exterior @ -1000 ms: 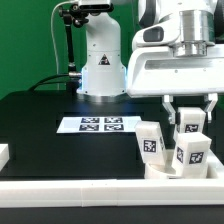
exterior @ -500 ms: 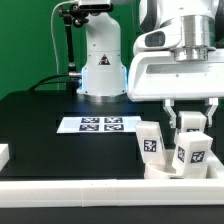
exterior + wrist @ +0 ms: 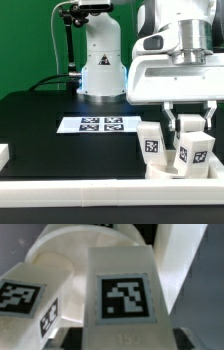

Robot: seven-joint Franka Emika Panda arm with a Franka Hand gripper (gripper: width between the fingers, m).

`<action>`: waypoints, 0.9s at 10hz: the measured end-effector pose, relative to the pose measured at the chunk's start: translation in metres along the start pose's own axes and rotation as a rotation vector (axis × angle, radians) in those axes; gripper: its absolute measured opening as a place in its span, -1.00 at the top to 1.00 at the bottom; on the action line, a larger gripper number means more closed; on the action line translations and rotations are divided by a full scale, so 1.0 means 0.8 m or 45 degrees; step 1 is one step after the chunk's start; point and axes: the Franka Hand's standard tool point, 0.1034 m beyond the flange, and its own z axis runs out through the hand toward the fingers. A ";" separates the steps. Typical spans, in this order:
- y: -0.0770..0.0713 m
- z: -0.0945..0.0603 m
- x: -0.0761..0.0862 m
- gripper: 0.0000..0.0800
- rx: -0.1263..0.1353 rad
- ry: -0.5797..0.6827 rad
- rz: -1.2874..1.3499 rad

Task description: Assemble stool

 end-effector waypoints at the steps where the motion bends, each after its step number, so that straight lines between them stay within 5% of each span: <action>1: 0.000 0.000 0.000 0.15 0.000 0.009 0.000; 2: 0.000 0.000 0.000 0.15 0.000 0.009 0.000; 3: 0.000 0.000 0.000 -0.30 0.000 0.009 0.000; 4: 0.001 -0.001 0.001 -0.30 0.000 0.008 -0.001; 5: 0.002 -0.006 0.004 -0.52 0.001 0.000 -0.003; 9: 0.003 -0.026 0.018 -0.62 0.012 0.012 -0.006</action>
Offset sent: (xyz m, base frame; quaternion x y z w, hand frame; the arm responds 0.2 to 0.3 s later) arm 0.0000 0.0000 0.0000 0.0000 0.0000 0.0000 1.0000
